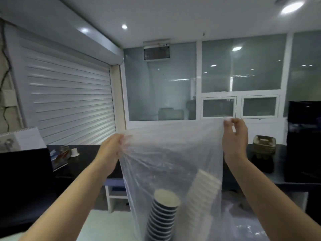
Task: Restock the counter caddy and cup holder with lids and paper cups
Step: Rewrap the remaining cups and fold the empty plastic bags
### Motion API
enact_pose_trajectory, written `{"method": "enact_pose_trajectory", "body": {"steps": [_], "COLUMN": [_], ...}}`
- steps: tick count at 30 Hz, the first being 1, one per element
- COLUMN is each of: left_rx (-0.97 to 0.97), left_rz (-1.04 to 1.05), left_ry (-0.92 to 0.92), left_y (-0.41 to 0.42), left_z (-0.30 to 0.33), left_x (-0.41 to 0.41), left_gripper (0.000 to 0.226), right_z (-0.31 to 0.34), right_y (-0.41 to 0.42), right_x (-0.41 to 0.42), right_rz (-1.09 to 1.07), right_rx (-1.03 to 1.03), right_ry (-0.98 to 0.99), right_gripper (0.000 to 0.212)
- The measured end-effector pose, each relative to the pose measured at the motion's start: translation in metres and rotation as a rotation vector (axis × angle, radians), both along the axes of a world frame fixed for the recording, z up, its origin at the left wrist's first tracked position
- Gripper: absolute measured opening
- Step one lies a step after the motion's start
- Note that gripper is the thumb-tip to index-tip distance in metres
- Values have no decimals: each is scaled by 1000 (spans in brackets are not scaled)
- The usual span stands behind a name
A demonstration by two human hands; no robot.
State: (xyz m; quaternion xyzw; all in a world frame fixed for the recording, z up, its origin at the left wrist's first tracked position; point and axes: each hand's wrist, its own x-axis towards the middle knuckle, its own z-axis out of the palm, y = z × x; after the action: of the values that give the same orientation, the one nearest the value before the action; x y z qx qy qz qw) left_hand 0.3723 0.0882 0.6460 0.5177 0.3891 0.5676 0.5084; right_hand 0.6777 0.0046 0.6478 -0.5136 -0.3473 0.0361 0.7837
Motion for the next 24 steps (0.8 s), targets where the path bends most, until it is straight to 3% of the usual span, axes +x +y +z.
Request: {"method": "enact_pose_trajectory", "body": {"steps": [4,6,9,12,14,18,20,24], "left_rx": [-254,-306,-387,-414,-429,-466,-473,-411], "left_rz": [-220,-194,-194,-229,-232,-262,-291,-394], "left_ry": [-435,-451,-396,-309,-284,-302,-325,-321], "left_y": [-12,-16,-25,-32,-36,-45,-49,-53], "left_z": [-2,-3,-2,-2,-5,-12,-11,-13], "left_x": [33,49,76,98,109,121,124,122], "left_gripper": [34,23,27,38,36,29,20,38], "right_z": [-2,-7,-14,-12,-11,-22,-31,-36], "right_y": [-7,-12,-15,-20,-26,-34,-32,-38], "right_x": [-10,-13,-21,-35,-42,-52,-57,-51], "right_rz": [263,278,253,399,478,496,515,570], "right_rx": [49,14,-86,-55,-96,-482,-636,-481], "right_ry": [265,264,73,24,-118,-684,-797,-611], "right_gripper": [16,22,23,18,18,54,68,17]}}
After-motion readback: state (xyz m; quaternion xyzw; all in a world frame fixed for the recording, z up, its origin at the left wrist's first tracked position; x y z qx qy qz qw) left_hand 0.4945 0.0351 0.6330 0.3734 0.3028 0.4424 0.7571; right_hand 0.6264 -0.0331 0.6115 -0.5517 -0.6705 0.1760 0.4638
